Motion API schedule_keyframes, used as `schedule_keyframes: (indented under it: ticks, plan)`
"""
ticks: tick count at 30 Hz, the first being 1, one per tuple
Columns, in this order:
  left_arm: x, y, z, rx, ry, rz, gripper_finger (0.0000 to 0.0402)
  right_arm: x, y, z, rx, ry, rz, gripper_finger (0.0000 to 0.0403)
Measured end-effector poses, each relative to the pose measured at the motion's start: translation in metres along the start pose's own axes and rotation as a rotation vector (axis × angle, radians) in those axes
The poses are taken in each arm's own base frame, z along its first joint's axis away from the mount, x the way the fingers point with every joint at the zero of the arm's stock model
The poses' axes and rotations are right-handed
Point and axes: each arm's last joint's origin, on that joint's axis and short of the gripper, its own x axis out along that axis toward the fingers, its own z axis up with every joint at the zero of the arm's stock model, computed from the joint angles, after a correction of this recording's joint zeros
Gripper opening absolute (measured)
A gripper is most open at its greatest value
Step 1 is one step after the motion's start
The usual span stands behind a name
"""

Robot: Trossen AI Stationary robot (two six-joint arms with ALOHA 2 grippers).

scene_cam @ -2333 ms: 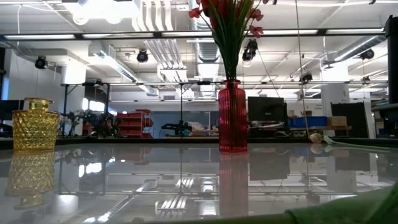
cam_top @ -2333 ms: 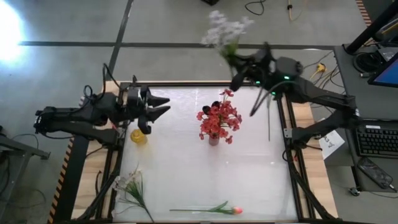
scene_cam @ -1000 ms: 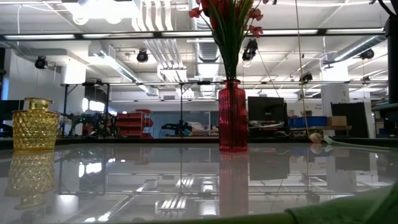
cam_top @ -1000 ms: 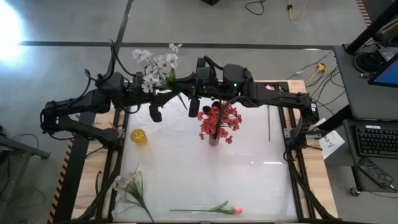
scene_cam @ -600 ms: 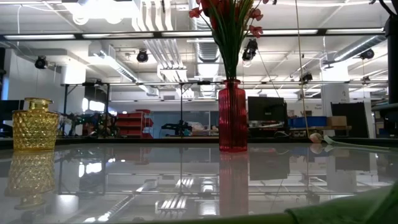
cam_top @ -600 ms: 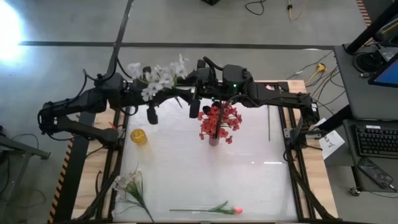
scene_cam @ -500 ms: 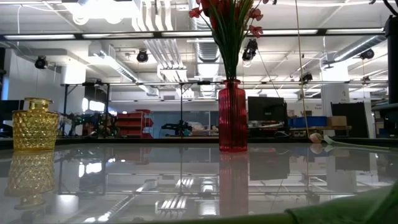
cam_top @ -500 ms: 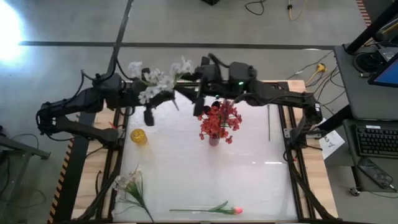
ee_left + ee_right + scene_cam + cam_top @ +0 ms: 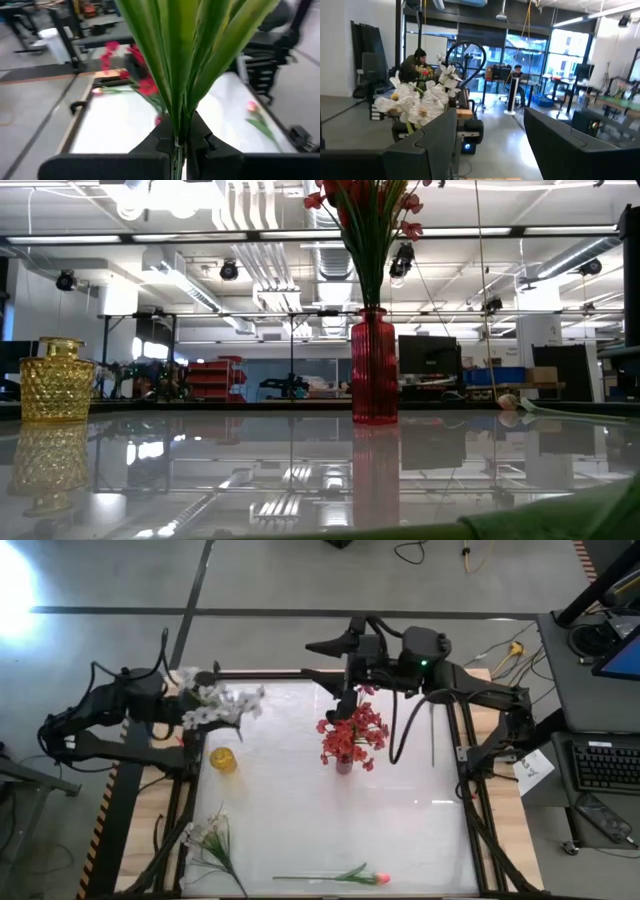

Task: Sort flowers into vase by color
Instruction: Put the right white flowers into the yellow vase

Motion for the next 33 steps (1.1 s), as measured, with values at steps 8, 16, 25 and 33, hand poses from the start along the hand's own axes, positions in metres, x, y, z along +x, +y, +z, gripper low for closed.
schedule_keyframes:
  ticks: [8, 16, 25, 33]
  plan:
    - [-0.029, -0.016, -0.055, 0.078, -0.044, -0.135, 0.0000, 0.002, 0.019, -0.006, 0.107, 0.029, -0.042, 0.0223]
    - [-0.037, -0.024, -0.106, 0.031, -0.193, -0.084, 0.0000, 0.010, 0.055, -0.018, 0.129, 0.068, -0.236, 0.0224]
    - [-0.050, -0.027, -0.136, -0.144, -0.271, 0.016, 0.0000, 0.022, 0.084, -0.035, 0.117, 0.109, -0.330, 0.0224]
    - [-0.061, -0.021, -0.146, -0.463, -0.232, 0.294, 0.0000, 0.022, 0.084, -0.034, 0.118, 0.097, -0.335, 0.0224]
